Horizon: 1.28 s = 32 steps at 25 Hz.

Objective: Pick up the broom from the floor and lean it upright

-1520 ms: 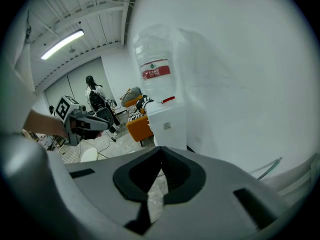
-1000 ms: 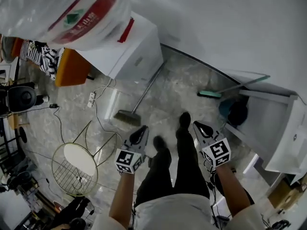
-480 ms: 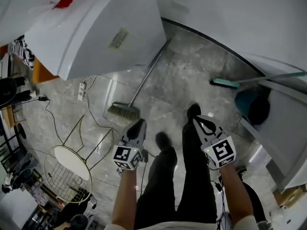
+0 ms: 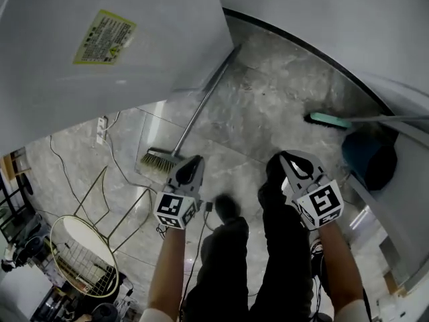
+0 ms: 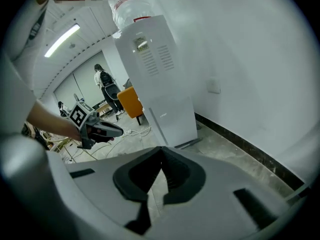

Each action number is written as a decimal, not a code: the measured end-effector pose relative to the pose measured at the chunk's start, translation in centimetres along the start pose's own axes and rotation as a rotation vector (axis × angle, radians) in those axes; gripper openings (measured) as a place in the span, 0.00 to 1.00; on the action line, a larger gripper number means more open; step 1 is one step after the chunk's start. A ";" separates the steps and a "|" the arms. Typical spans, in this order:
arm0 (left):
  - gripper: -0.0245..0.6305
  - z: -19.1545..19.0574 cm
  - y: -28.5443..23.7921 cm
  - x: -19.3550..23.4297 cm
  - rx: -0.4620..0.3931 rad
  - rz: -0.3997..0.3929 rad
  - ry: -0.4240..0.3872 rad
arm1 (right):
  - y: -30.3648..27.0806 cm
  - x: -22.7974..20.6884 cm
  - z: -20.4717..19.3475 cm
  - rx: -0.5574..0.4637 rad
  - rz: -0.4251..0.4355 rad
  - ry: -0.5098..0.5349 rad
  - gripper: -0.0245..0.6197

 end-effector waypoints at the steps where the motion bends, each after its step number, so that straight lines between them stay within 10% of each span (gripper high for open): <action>1: 0.07 -0.4 -0.9 0.6 0.000 -0.003 -0.011 | -0.7 -0.5 -0.3 -0.001 0.005 0.013 0.04; 16: 0.08 -5.7 -14.3 9.0 -0.062 -0.039 -0.142 | -9.3 -8.1 -6.7 -0.055 0.076 0.109 0.04; 32: 0.22 -14.7 -23.4 19.2 0.161 0.041 -0.246 | -16.9 -6.2 -14.6 0.036 0.112 0.248 0.04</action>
Point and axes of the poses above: the fingertips, and each gripper's own axes: y backward along the fingers, x to its left, z out of its top, the point moved 2 cm from there along y, backward along the fingers, and after that the axes turned 7 degrees about y, right-handed, at the moved point
